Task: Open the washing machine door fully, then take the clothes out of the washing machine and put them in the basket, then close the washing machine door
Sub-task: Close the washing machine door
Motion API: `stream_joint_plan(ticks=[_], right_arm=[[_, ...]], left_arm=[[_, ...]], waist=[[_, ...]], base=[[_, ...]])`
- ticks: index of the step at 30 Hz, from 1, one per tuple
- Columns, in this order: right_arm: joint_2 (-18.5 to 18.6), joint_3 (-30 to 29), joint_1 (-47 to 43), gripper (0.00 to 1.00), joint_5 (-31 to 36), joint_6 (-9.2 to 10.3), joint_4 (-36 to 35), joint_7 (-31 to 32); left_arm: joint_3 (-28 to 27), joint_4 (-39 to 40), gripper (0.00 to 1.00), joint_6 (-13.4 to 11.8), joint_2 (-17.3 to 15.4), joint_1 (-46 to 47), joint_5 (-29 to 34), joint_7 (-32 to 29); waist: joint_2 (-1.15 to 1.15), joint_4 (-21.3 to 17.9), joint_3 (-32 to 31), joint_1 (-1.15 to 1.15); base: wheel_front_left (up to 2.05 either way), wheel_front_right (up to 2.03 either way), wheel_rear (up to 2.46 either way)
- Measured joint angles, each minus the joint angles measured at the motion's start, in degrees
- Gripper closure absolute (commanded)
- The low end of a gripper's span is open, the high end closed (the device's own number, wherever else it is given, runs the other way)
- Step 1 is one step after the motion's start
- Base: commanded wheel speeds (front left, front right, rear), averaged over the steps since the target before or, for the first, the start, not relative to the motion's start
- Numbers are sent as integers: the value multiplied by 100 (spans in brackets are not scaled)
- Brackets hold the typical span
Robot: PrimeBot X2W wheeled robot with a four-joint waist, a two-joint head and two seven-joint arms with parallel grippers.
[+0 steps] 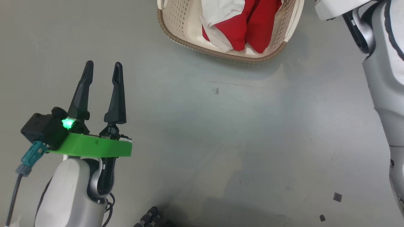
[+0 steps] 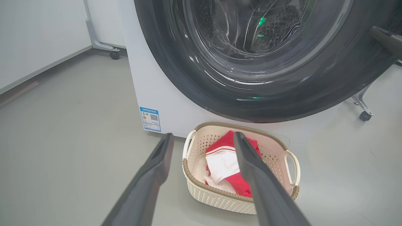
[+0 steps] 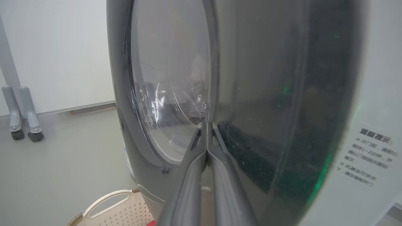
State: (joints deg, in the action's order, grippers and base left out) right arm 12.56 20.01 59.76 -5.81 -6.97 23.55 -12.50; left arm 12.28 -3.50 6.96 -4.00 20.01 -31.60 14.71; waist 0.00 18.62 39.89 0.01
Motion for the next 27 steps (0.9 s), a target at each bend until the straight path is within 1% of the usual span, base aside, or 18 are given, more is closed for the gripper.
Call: stream_joint_plan(ticks=[5, 8, 15, 21, 25, 27], right_arm=[[132, -144, 333, 100, 36, 10, 122, 9], [155, -280, 492, 100, 33, 102, 192, 10], [188, -335, 795, 100, 33, 160, 332, 9], [189, -425, 1061, 100, 44, 304, 435, 9], [188, -428, 1130, 100, 98, 314, 471, -1], [182, -432, 1146, 100, 114, 364, 493, -37]], left_arm=[[45, 16, 0, 0, 2, 106, -1, 0], [40, 14, 0, 1, 1, 114, -2, 0], [10, -9, 0, 16, 8, 115, -134, 0], [18, -18, 0, 18, 11, 121, -133, 0], [21, -23, 0, 23, 13, 148, -133, 0], [22, -24, 0, 23, 14, 157, -133, 0]], waist=[[0, 34, 132, 0], [0, 57, 206, 0], [0, 84, 344, 0], [0, 104, 415, 0], [0, 113, 446, -1], [0, 121, 458, 0]], base=[[0, 0, 0], [0, 0, 0], [0, 0, 0], [0, 0, 0], [0, 0, 0], [0, 0, 0]])
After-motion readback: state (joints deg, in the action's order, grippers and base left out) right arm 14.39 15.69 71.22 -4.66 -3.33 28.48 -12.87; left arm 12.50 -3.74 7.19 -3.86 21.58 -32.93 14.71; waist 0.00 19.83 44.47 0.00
